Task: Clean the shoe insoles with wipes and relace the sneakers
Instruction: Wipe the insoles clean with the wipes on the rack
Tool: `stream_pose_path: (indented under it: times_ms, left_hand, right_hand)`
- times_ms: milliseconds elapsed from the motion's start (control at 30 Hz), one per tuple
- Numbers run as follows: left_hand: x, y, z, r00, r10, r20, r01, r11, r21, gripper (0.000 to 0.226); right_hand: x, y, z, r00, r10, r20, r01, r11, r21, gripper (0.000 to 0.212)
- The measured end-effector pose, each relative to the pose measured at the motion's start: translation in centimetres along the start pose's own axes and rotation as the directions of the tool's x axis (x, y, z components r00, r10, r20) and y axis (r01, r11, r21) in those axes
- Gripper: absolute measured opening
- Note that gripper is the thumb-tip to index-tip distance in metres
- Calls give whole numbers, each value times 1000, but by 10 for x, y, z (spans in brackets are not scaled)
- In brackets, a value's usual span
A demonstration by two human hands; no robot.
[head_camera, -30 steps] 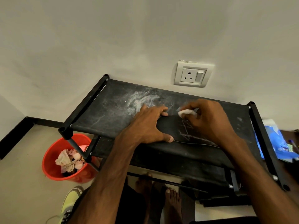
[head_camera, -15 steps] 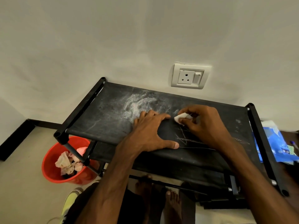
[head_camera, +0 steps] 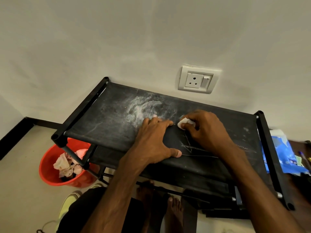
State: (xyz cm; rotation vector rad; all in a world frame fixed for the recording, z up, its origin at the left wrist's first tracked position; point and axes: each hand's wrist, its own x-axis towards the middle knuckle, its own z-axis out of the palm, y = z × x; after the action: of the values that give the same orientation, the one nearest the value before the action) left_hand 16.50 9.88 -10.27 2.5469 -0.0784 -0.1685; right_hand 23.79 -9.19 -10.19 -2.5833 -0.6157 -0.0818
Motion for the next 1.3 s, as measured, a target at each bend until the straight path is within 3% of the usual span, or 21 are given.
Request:
stream_pose_path:
  times_ms: [167, 333, 533, 667, 833, 1033, 1200, 1300]
  left_hand:
    - [1, 1, -2, 999, -29, 33, 30, 999, -36, 99]
    - [3, 5, -4, 999, -33, 41, 33, 999, -17, 98]
    - [3, 6, -5, 997, -43, 62, 44, 999, -11, 98]
    - [3, 6, -7, 997, -42, 59, 43, 999, -7, 98]
    - [1, 6, -6, 998, -35, 59, 36, 999, -6, 98]
    - [2, 6, -6, 998, -39, 57, 40, 999, -7, 98]
    - [2, 7, -5, 997, -47, 60, 48, 999, -9, 98]
    - [2, 8, -6, 997, -51, 55, 51, 999, -1, 98]
  right_hand:
    - [-7, -6, 2, 992, -85, 91, 84, 996, 16, 18]
    - [-3, 2, -4, 1000, 6, 19, -5, 997, -80, 25]
    - [-9, -8, -3, 991, -83, 107, 82, 997, 14, 17]
    - [-4, -2, -5, 999, -7, 32, 10, 997, -71, 22]
    - [-9, -9, -5, 990, -70, 121, 73, 997, -15, 19]
    - [-6, -5, -8, 996, -25, 82, 30, 997, -66, 22]
    - [-18, -14, -15, 973, -75, 220, 79, 997, -10, 17]
    - [-13, -16, -12, 987, -42, 156, 55, 995, -80, 18]
